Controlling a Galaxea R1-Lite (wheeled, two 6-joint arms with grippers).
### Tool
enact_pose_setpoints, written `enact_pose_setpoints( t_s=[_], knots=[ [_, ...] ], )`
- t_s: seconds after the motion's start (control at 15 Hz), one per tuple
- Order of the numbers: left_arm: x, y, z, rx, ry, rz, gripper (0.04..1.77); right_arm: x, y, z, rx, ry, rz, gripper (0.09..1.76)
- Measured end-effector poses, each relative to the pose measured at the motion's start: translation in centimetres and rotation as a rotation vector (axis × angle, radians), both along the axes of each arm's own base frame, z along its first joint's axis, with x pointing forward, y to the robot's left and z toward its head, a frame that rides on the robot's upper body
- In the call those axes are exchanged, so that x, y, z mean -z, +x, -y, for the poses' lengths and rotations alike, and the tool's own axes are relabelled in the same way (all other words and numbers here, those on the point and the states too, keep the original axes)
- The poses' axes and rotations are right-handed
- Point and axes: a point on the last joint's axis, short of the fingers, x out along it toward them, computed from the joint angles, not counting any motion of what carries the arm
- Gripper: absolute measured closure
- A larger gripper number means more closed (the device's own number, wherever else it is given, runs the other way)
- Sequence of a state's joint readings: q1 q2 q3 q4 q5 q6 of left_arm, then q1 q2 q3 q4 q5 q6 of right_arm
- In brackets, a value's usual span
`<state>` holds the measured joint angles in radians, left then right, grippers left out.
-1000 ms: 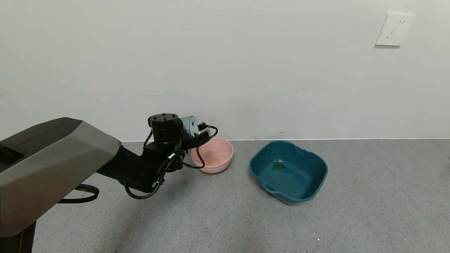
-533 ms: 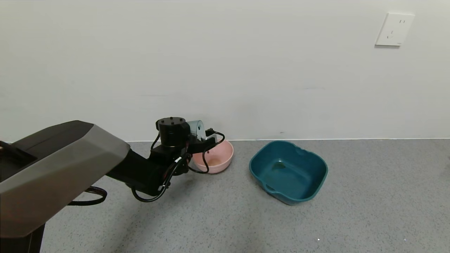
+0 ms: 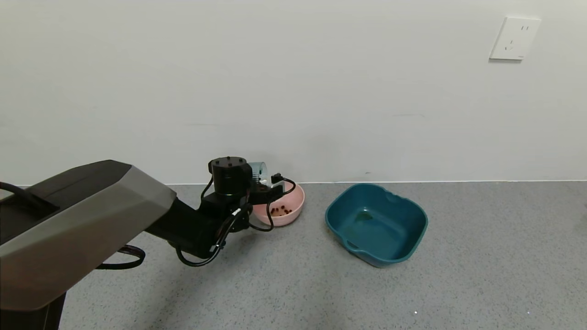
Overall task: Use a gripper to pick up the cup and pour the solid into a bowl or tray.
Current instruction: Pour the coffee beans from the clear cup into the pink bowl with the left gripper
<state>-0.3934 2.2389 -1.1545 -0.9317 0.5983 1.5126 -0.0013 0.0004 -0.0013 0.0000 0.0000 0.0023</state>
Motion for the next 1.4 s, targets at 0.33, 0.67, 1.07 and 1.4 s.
enact_pose_setpoints(
  t_s=[0.33, 0.67, 1.07, 1.4],
  knots=[
    [-0.02, -0.17, 0.06, -0.025, 0.069, 0.002, 0.48, 0.0, 0.0, 0.0, 0.0, 0.0, 0.0, 0.14],
    [0.12, -0.32, 0.07, -0.028, 0.098, -0.001, 0.48, 0.0, 0.0, 0.0, 0.0, 0.0, 0.0, 0.14],
    [0.27, -0.72, 0.41, -0.013, 0.144, -0.002, 0.48, 0.0, 0.0, 0.0, 0.0, -0.001, 0.0, 0.14],
    [0.19, -1.07, 0.9, -0.008, 0.17, 0.013, 0.48, -0.01, 0.0, 0.0, 0.0, 0.0, 0.0, 0.14]
  ],
)
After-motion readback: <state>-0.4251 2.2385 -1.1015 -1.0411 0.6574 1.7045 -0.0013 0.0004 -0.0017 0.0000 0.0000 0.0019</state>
